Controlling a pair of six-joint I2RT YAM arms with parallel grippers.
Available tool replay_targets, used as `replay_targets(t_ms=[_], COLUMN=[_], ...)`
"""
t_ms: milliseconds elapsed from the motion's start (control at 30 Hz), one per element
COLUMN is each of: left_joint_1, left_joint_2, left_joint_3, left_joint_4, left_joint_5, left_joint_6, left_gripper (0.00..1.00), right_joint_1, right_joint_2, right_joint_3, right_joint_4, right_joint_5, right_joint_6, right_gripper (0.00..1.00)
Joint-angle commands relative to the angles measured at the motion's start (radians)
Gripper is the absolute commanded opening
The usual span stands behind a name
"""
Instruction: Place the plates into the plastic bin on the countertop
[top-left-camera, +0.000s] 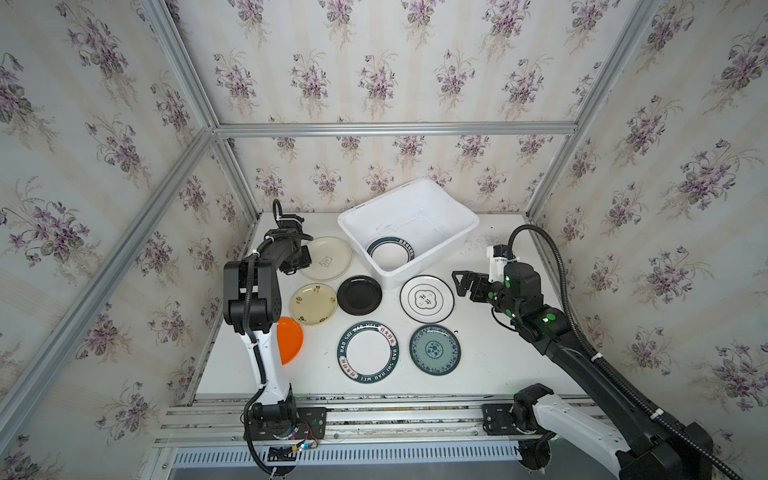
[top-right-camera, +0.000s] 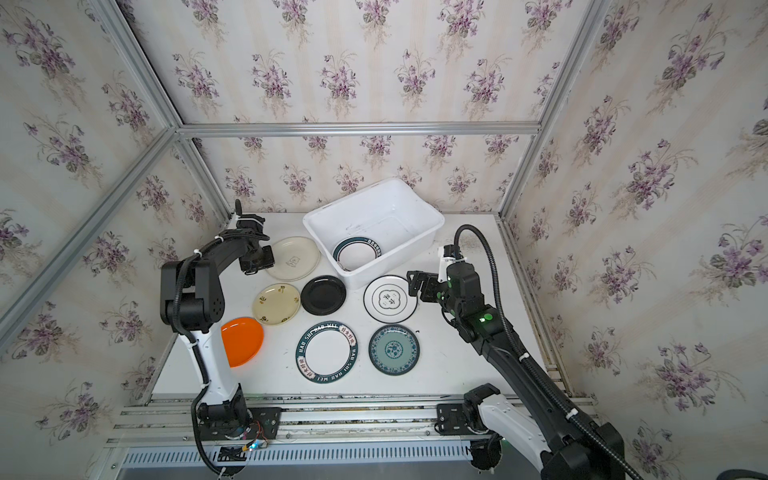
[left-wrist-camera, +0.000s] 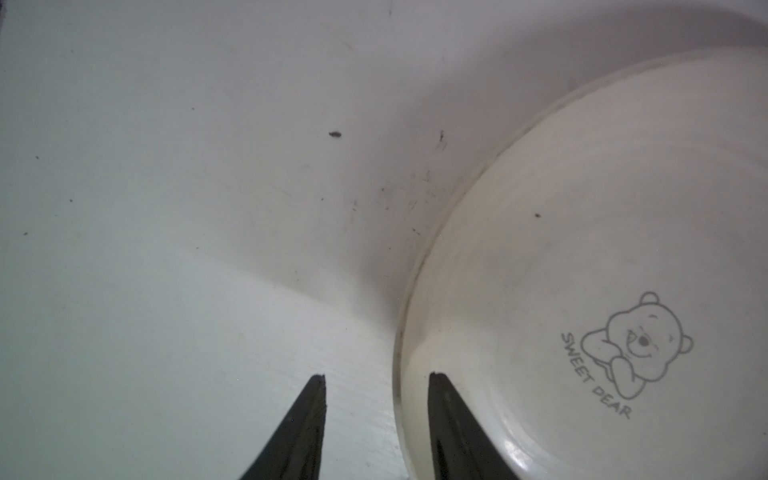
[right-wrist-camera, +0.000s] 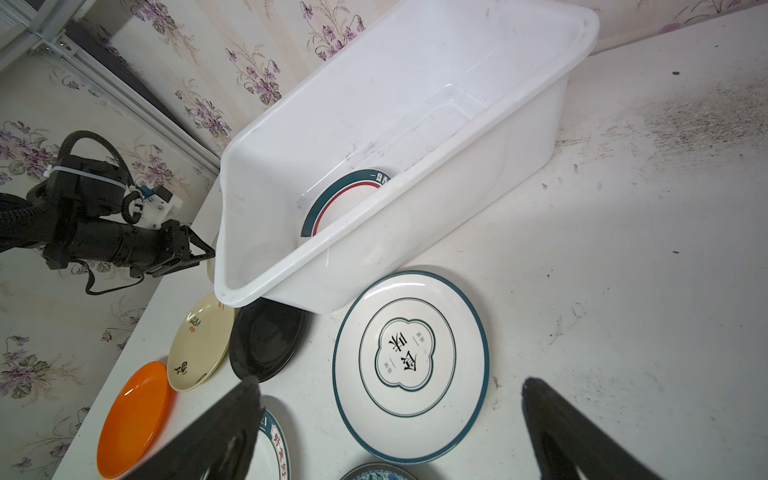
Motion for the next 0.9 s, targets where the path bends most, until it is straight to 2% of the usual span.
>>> replay_targets(t_ms=[0,133,267,533,867], left_joint_1=[0.001,-0.006,-0.020,-0.041,-0.047], left_joint_2=[0.013,0.040,0.057,0.089,0.140], left_joint_3=[0.029,0.072,0.101,0.147,0.230], left_joint_4=[-0.048,-0.087,-0.118,-0.165,-0.237], left_joint_5=[-0.019,-0.044,-0.074,-0.106,-0.110], left_joint_6=[0.012,0.027,0.037,0.047,0.069], left_gripper=[0.44,0.42,0.36,0.36,0.30], right_joint_1=[0.001,0.001,0.000,-0.002,-0.002], right_joint_2=[-0.004,-0.009,-0.009,-0.017,-0.051], right_joint_3=[0.013,0.017,0.016,0.022,0.023], right_joint_4=[0.018,0.012,0.010,-0.005,-0.024], right_joint_5=[0.022,0.034,0.046,0.062,0.099], right_joint_6=[0.006,0.003,0.004,-0.003,-0.019], right_gripper=[1.00,0.99,1.00,0.99,0.99])
